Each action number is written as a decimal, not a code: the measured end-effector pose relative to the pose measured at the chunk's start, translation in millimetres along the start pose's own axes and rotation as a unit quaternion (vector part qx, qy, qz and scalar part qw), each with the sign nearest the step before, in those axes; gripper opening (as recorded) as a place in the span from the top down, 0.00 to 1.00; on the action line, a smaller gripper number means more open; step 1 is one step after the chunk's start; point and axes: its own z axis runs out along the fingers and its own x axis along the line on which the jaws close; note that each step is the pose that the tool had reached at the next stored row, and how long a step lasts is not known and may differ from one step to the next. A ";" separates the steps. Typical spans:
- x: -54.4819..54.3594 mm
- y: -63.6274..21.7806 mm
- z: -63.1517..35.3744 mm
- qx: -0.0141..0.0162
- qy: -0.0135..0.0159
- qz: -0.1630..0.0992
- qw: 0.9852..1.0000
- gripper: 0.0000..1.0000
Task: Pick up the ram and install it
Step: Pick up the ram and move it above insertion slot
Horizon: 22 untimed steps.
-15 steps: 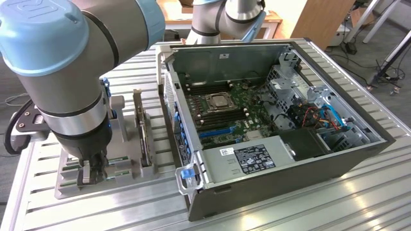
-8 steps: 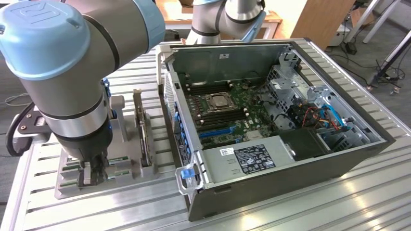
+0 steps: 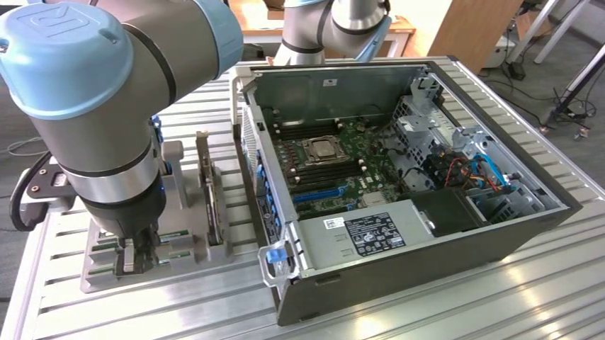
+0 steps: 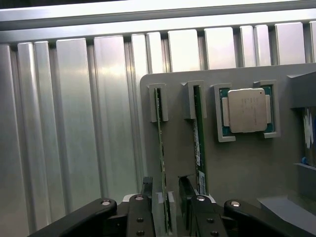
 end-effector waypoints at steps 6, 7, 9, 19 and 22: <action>0.0 -0.1 0.4 0.000 0.000 -0.009 1.000 0.64; 0.0 -0.1 0.4 0.000 0.000 -0.011 1.000 0.64; 0.0 -0.2 0.4 0.000 0.001 -0.012 1.000 0.64; 0.1 -0.4 5.9 0.000 0.001 -0.012 1.000 0.64; 0.2 -0.5 8.1 0.000 0.001 -0.012 1.000 0.64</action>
